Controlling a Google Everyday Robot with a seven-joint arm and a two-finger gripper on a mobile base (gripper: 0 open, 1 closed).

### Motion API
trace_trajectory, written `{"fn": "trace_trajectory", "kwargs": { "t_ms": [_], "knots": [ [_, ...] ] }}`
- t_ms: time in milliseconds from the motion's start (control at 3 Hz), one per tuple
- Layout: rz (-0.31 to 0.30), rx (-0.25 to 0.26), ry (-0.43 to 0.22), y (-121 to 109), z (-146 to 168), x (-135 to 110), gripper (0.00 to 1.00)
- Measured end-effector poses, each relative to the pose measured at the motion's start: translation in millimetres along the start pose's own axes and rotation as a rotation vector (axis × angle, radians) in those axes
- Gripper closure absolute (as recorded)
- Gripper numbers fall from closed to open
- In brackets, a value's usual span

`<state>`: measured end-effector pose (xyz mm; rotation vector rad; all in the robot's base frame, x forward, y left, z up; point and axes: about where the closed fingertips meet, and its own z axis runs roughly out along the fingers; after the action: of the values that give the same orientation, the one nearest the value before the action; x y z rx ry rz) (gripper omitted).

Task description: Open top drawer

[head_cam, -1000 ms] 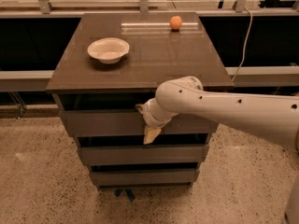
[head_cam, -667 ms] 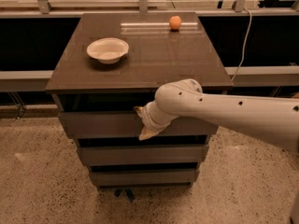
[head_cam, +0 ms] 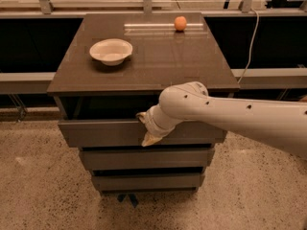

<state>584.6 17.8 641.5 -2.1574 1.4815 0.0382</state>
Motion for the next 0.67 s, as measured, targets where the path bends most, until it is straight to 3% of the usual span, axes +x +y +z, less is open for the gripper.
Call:
{"fn": "trace_trajectory", "kwargs": {
  "t_ms": [333,667],
  "knots": [
    [0.000,0.000,0.000,0.0,0.0,0.0,0.29],
    [0.000,-0.001,0.000,0.3,0.4,-0.3,0.01]
  ]
}}
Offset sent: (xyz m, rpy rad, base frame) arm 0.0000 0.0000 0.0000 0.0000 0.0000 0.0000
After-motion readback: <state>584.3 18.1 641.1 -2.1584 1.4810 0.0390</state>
